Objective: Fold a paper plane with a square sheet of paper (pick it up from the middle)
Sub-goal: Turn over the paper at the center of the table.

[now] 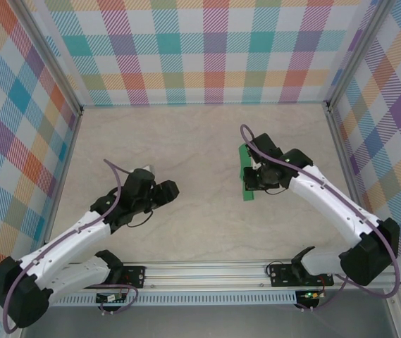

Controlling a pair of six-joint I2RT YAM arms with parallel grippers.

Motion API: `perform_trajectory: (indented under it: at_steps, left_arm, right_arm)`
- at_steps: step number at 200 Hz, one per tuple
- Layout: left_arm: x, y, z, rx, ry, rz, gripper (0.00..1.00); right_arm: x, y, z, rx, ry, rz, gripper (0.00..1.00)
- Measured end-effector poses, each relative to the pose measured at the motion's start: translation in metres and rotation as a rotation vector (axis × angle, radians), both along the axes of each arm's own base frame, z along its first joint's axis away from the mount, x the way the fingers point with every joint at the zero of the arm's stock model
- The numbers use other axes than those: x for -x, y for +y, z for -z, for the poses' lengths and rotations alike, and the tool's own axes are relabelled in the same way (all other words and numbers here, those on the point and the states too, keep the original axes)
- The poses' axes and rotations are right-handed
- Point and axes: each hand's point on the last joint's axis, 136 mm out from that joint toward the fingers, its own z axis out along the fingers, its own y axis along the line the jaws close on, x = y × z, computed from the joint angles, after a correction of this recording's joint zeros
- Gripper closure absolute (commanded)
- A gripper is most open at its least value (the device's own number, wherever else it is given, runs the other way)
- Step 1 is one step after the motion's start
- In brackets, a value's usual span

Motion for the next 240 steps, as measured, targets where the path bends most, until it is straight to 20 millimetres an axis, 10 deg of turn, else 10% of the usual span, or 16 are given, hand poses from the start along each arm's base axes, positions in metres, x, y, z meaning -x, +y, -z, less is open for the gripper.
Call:
perform_trajectory:
  at_steps: [69, 147, 190, 240]
  left_arm:
    - [0.044, 0.043, 0.001, -0.037, 0.004, -0.041, 0.25]
    - [0.046, 0.051, 0.027, -0.139, 0.07, -0.039, 0.25]
    - [0.042, 0.037, 0.032, -0.093, 0.072, -0.002, 0.25]
    - [0.023, -0.016, 0.056, -0.001, 0.15, 0.113, 0.48]
  right_arm:
    - [0.032, -0.01, 0.066, 0.466, 0.185, -0.024, 0.88]
    - [0.025, 0.09, 0.146, 0.361, 0.357, -0.071, 0.76]
    - [0.025, 0.122, 0.139, 0.113, 0.329, -0.112, 0.55]
    - [0.017, 0.086, 0.088, -0.253, 0.227, -0.069, 0.5]
